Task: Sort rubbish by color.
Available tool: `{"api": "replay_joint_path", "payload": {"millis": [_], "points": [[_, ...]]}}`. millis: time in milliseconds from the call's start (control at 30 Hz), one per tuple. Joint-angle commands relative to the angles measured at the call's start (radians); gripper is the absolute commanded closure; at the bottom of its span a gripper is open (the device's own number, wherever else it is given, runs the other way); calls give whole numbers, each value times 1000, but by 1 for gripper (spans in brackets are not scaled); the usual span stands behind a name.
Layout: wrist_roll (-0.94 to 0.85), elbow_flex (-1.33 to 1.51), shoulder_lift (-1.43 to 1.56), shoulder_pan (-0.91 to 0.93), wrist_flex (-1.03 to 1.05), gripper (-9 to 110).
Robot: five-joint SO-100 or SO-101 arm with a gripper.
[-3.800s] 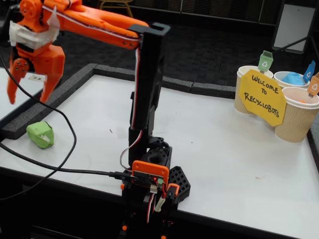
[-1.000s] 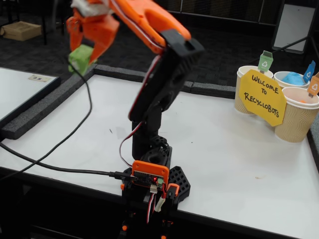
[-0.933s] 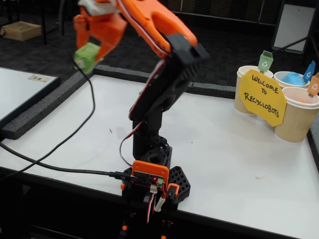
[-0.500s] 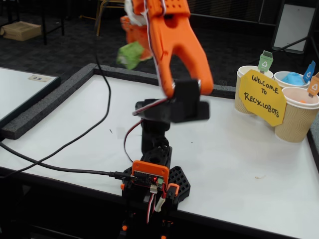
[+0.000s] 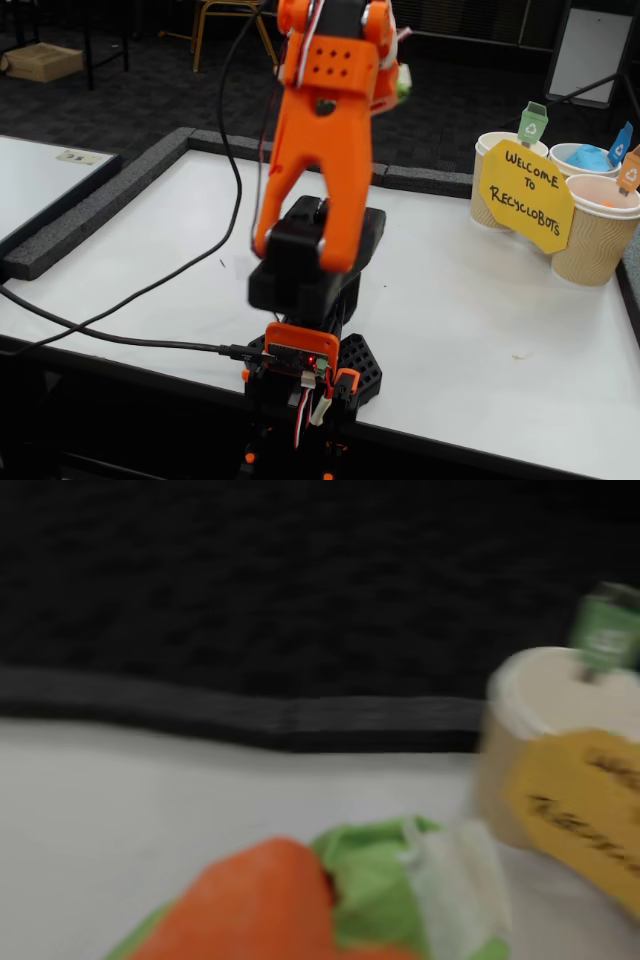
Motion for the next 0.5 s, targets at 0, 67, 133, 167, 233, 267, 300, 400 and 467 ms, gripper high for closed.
{"api": "replay_joint_path", "payload": {"millis": [0,67,133,167,233,267,300,400,467], "points": [[20,-11,71,121,-35,101],[20,-2,101,166,-41,101],[20,15,130,225,-54,101],[20,25,143,252,-60,101],[20,41,155,291,-69,101],[20,49,161,304,-74,101],[20,51,164,310,-75,101],[20,51,164,311,-75,101],[20,54,164,314,-77,101]]}}
